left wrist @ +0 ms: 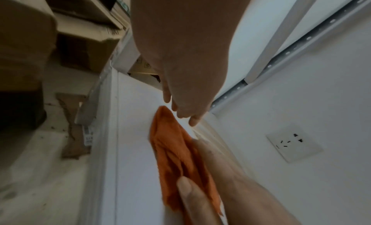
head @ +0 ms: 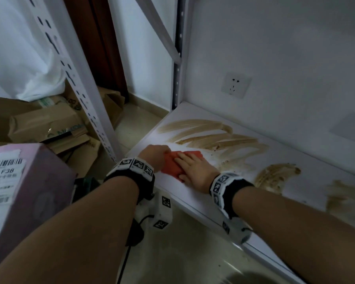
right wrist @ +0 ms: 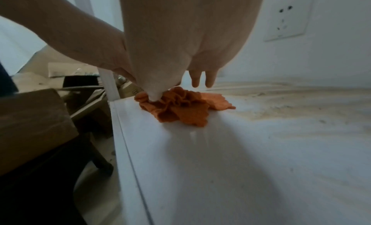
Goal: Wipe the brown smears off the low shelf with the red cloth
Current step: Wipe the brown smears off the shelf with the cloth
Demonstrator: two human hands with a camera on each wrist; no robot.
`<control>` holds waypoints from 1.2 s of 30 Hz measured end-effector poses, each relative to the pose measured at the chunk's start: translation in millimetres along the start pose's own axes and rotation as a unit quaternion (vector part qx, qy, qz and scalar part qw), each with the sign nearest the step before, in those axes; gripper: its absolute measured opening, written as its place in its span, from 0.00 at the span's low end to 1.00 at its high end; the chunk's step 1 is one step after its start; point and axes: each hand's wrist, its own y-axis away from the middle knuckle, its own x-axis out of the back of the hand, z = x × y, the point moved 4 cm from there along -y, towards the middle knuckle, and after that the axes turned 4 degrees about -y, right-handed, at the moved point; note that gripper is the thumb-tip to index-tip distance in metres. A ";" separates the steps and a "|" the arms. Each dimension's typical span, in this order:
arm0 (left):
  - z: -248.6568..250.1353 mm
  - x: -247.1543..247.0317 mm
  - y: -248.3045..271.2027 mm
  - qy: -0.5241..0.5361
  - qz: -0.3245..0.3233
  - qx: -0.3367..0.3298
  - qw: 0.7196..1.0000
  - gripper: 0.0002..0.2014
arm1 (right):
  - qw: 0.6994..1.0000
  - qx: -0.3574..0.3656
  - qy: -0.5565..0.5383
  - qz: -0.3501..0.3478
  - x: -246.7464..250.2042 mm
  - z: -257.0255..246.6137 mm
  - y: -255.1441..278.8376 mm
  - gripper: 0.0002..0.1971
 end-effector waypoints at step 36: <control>-63.7 -9.3 -23.2 0.007 -0.021 0.170 0.985 0.10 | 0.989 -0.061 -0.132 -0.039 21.6 4.3 -34.9 0.25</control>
